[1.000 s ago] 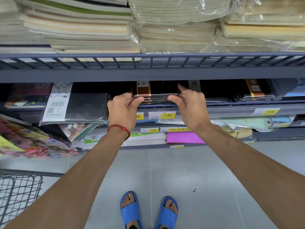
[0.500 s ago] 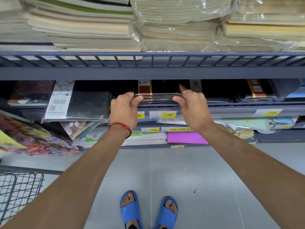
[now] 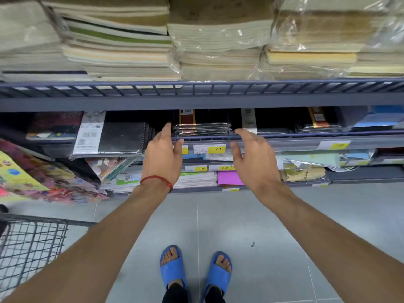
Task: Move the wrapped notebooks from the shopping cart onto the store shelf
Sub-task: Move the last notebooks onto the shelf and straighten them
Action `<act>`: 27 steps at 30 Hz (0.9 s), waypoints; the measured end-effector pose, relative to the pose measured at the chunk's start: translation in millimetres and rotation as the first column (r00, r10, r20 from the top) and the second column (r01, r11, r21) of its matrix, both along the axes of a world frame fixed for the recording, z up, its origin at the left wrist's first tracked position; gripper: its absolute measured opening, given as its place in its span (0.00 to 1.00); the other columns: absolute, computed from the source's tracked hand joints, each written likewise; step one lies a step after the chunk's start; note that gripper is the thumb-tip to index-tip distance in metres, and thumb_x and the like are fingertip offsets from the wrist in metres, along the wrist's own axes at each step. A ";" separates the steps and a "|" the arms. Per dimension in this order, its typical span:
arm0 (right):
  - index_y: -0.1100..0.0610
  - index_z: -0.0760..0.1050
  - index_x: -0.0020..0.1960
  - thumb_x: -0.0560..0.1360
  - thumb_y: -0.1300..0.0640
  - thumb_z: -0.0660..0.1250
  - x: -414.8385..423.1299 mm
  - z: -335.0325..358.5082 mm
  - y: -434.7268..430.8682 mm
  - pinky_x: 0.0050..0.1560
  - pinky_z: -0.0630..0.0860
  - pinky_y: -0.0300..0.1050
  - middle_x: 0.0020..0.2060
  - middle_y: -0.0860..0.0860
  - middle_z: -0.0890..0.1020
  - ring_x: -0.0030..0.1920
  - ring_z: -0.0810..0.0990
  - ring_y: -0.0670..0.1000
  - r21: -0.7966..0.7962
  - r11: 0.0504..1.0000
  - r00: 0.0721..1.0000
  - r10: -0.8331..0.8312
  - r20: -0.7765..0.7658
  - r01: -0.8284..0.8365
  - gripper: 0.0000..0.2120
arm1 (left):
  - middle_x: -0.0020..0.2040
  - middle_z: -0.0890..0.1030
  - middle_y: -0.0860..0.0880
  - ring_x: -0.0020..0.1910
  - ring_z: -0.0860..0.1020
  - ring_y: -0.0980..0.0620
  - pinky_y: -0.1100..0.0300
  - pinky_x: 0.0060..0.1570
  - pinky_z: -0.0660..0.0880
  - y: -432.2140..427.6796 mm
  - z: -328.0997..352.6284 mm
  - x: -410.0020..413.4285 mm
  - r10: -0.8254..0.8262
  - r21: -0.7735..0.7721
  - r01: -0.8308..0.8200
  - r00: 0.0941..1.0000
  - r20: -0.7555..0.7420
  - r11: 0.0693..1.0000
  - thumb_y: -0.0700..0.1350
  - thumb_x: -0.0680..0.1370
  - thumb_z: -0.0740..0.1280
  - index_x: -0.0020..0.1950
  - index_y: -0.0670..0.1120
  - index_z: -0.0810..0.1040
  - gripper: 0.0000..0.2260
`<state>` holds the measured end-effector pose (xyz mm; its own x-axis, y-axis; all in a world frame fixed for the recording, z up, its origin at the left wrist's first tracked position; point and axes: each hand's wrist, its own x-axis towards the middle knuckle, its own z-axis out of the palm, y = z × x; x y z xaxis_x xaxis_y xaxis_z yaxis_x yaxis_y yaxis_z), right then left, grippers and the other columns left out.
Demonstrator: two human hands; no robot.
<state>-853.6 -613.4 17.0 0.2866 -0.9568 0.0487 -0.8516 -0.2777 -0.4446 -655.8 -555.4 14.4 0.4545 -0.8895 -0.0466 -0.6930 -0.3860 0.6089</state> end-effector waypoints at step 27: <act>0.56 0.81 0.56 0.73 0.45 0.61 43.5 141.8 118.9 0.52 0.75 0.53 0.48 0.51 0.80 0.53 0.76 0.56 -0.091 0.973 0.933 0.173 -0.315 -0.211 0.20 | 0.56 0.76 0.46 0.54 0.74 0.44 0.48 0.51 0.75 141.1 153.5 58.4 -0.490 0.303 0.385 0.689 0.534 0.871 0.54 0.79 0.58 0.62 0.45 0.73 0.18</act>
